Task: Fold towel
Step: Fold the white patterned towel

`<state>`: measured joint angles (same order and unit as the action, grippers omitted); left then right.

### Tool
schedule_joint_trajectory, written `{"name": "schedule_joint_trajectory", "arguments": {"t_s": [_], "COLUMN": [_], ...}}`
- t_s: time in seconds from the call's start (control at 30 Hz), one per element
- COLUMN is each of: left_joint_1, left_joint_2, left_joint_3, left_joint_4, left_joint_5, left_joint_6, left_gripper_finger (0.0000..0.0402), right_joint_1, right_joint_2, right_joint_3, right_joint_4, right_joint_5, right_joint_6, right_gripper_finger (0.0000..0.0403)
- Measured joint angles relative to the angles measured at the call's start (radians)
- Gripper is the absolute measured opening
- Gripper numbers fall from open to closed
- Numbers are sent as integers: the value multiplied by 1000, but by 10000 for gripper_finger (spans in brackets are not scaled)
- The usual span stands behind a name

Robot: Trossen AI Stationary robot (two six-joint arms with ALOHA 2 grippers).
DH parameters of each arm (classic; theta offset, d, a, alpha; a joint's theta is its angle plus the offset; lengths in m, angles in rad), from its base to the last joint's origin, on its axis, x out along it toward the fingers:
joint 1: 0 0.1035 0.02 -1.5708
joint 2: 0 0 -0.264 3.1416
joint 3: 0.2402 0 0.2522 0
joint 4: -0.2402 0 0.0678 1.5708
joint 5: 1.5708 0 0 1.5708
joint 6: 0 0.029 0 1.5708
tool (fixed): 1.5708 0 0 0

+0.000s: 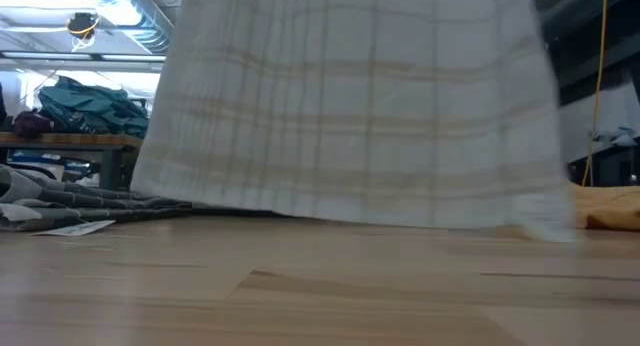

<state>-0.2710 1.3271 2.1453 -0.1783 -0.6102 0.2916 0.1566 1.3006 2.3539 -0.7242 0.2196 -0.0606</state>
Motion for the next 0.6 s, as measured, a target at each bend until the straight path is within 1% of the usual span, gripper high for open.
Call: {"name": "schedule_joint_trajectory", "arguments": {"t_s": [0.1, 0.2, 0.37, 0.5, 0.6], "left_joint_1": [0, 0, 0, -4, -6], "left_joint_2": [1, 3, 4, 4, 8], "left_joint_3": [16, 37, 44, 50, 52], "left_joint_4": [0, -2, -20, -115, -189], "left_joint_5": [0, 0, -1, -3, 0], "left_joint_6": [27, 58, 54, -27, -111], "left_gripper_finger": [0, 0, 0, 0, 0], "right_joint_1": [0, 0, 0, 0, 0], "right_joint_2": [0, 0, 0, -1, -7], "right_joint_3": [-1, -1, -1, 1, 3], "right_joint_4": [25, 49, 60, 17, -51], "right_joint_5": [11, 23, 51, 48, 36], "right_joint_6": [-13, -63, -86, -69, 11], "right_gripper_finger": [5, 5, 5, 5, 5]}}
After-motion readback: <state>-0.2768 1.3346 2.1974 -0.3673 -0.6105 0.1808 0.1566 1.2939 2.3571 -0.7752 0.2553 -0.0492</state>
